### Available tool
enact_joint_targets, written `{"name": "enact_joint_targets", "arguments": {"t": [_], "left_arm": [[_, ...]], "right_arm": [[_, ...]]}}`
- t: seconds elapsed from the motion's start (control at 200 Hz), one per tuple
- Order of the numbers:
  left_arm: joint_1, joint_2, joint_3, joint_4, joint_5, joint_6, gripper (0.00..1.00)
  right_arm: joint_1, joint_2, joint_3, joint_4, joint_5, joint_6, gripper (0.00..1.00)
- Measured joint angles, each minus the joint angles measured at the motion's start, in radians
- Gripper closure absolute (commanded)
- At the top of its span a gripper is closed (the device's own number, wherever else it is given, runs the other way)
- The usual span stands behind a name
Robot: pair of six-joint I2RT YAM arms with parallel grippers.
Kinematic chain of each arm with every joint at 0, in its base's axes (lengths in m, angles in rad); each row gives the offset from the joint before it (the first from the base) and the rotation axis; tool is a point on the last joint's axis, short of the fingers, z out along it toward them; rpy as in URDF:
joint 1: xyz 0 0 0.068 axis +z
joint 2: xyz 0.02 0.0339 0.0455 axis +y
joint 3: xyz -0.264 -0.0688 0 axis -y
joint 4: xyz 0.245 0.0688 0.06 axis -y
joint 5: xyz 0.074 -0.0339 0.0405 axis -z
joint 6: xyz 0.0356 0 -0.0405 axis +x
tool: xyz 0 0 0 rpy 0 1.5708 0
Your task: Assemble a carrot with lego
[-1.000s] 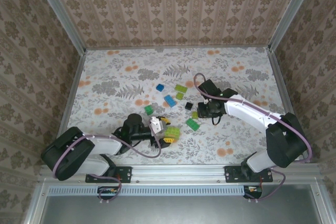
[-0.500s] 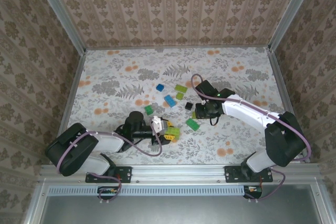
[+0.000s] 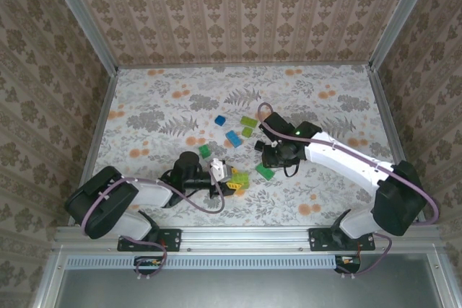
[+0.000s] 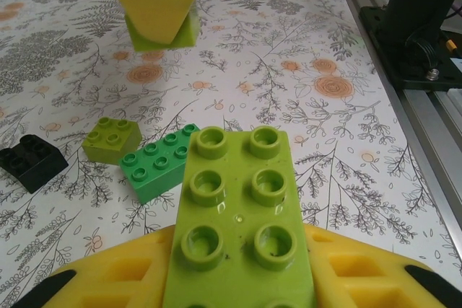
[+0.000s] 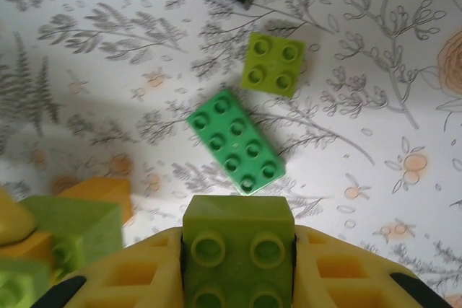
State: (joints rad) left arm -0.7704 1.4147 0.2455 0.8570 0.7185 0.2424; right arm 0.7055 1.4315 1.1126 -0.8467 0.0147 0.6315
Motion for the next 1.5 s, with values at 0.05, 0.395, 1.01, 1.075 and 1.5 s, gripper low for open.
{"name": "enact_joint_targets", "arguments": {"t": [0.05, 0.395, 1.01, 1.075, 1.5], "left_arm": [[0.000, 0.000, 0.002, -0.002, -0.002, 0.002, 0.61], [-0.002, 0.019, 0.006, 0.018, -0.008, 0.017, 0.64], [-0.002, 0.045, 0.007, 0.058, -0.008, 0.017, 0.67], [-0.002, 0.045, 0.007, 0.058, -0.007, 0.018, 0.67], [-0.007, 0.051, 0.014, 0.056, -0.011, 0.020, 0.69]], "right_arm": [[0.021, -0.008, 0.023, -0.017, -0.001, 0.017, 0.75], [0.148, 0.029, 0.150, -0.083, -0.008, 0.109, 0.75], [0.234, 0.130, 0.184, -0.089, -0.007, 0.185, 0.75], [0.236, 0.141, 0.185, -0.087, -0.003, 0.185, 0.75], [0.246, 0.159, 0.194, -0.085, 0.036, 0.210, 0.75]]}}
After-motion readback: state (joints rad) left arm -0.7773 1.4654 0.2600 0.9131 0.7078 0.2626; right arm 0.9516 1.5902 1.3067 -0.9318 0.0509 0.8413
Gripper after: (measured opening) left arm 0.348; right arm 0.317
